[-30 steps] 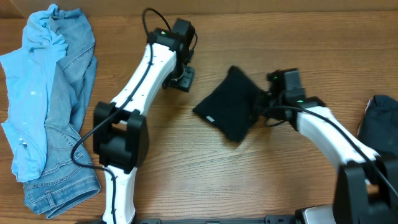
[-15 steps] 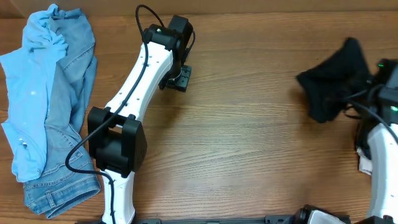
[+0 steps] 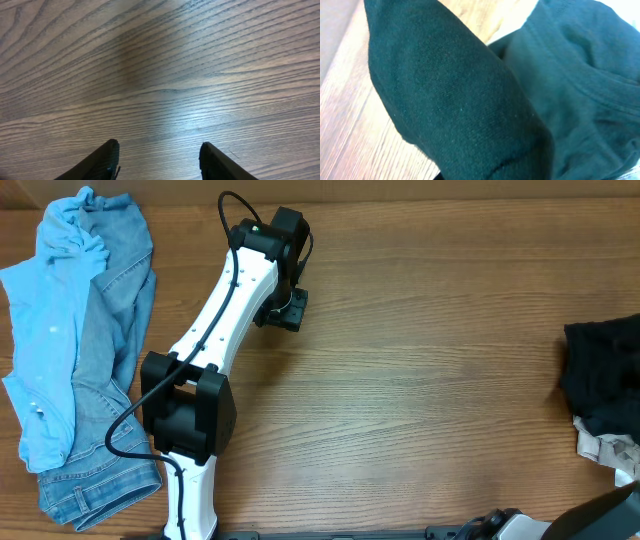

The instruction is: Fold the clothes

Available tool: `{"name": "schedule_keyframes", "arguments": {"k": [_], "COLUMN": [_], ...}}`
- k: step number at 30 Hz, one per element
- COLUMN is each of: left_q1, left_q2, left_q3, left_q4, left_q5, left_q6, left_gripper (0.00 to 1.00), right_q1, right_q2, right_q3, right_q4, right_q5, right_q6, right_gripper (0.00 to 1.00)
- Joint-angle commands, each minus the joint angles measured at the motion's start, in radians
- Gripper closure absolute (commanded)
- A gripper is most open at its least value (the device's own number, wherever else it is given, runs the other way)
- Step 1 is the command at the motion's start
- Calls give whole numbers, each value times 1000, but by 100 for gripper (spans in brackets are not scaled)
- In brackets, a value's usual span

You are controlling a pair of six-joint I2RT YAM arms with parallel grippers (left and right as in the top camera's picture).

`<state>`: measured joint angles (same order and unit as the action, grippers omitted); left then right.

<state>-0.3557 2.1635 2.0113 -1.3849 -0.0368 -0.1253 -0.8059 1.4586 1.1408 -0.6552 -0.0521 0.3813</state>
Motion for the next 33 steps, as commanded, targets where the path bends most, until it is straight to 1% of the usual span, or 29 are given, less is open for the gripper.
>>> {"name": "schedule_keyframes", "arguments": {"k": [1,5,8,10,12,13,14,15,17,18,21,22,23,25,28,30,33], "left_q1": [-6,-6,-6,-6,-5,-6,-6,-6,-6,-6,-6,-6,-5,-5,-5,-5,-5], "left_q2": [-19,-19,-19,-19,-19,-19,-19,-19,-19,-19,-19,-19,-19,-19,-19,-19,-19], "left_q3": [12,12,12,12,12,12,12,12,12,12,12,12,12,12,12,12,12], "left_q4": [-3,-3,-3,-2,1,1,0,0,0,-2,-4,-4,-4,-4,-3,-3,-2], "left_q5": [15,15,14,14,15,15,15,15,15,15,15,15,15,14,11,11,11], "left_q6": [-13,-13,-12,-10,-10,-10,-10,-10,-10,-10,-9,-10,-9,-9,-2,-2,2], "left_gripper": [45,45,45,45,45,45,45,45,45,44,44,44,44,44,44,44,44], "right_q1": [-61,-109,-161,-213,-250,-265,-275,-283,-283,-283,-283,-283,-283,-283,-283,-288,-318], "right_q2": [32,53,58,58,59,60,64,77,104,118,142,142,142,142,142,140,132], "right_q3": [35,35,35,35,35,35,35,35,35,34,34,34,34,34,35,38,45], "right_q4": [7,22,22,29,26,24,25,24,21,18,16,17,18,13,-23,-86,-241], "right_q5": [-39,-39,-44,-102,-115,-116,-118,-119,-118,-118,-118,-120,-131,-174,-252,-281,-405], "right_q6": [19,56,113,137,165,174,174,174,173,173,173,173,173,173,173,173,173], "right_gripper": [96,96,96,96,96,96,94,75,61,51,42,34,29,21,16,12,8]}}
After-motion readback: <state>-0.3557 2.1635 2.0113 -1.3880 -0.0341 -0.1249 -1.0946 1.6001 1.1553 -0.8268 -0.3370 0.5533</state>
